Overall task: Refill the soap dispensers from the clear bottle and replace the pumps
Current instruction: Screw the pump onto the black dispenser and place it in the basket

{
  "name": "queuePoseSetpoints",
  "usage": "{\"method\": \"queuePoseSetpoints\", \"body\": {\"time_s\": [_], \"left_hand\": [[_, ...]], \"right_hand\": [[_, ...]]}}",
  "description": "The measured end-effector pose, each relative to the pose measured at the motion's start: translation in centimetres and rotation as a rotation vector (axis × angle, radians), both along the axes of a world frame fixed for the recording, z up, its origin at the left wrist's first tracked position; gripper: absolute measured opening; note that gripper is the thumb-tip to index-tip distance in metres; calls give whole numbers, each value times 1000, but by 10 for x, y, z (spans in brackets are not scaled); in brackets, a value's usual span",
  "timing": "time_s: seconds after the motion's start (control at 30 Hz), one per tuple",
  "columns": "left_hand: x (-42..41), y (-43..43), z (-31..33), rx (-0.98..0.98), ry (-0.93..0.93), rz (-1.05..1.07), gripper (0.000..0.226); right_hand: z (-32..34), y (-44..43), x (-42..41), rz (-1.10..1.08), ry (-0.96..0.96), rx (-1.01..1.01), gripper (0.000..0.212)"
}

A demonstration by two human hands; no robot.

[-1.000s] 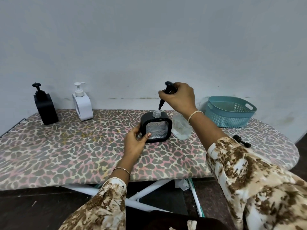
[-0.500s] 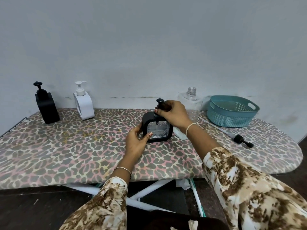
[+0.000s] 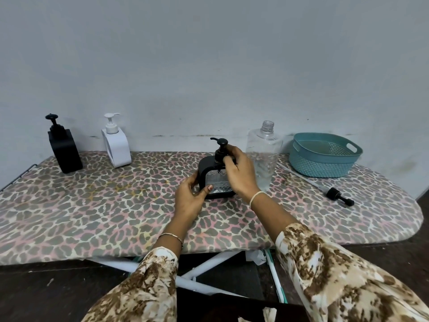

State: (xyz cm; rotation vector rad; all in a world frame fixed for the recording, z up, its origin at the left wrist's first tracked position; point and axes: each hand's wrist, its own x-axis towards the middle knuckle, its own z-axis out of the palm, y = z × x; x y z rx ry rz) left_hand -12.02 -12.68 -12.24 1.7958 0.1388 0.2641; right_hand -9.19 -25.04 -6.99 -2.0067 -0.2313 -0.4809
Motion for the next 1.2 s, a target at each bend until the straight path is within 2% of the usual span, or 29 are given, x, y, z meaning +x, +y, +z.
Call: {"method": "queuePoseSetpoints", "body": {"time_s": [0.17,0.27,0.37,0.5,0.63,0.8,0.9,1.0,1.1,1.2], "left_hand": [[0,0,0,-12,-6,-4,69],[1,1,-1,-13,-14,-13,69],[2,2,-2,-28,-17,-8,69],[4,3,-4,-104,-6,6,70],[3,3,-3,-142,-3,1,69],[6,4,-5,-131,-4,0,67],[8,5,-7,-127,-2,1,67],[9,6,-9,-102,2,5,68],[10,6,-9,-96,5,10,68],[11,6,-10,-97,7,7,68]], "right_hand": [[-4,-1,-1,-204,-86,11,25],[-6,4,4,-122,-69,-51,35],[-7,9,6,-32,-71,-118,34],[-4,7,12,-118,-67,-71,24],[1,6,16,-147,-12,-77,32],[-4,11,14,-50,-6,-109,35],[-5,10,14,-103,-8,-106,29],[-4,10,16,-163,31,-71,35],[-3,10,14,-108,40,-75,43],[-3,9,13,-52,27,-138,37]]}}
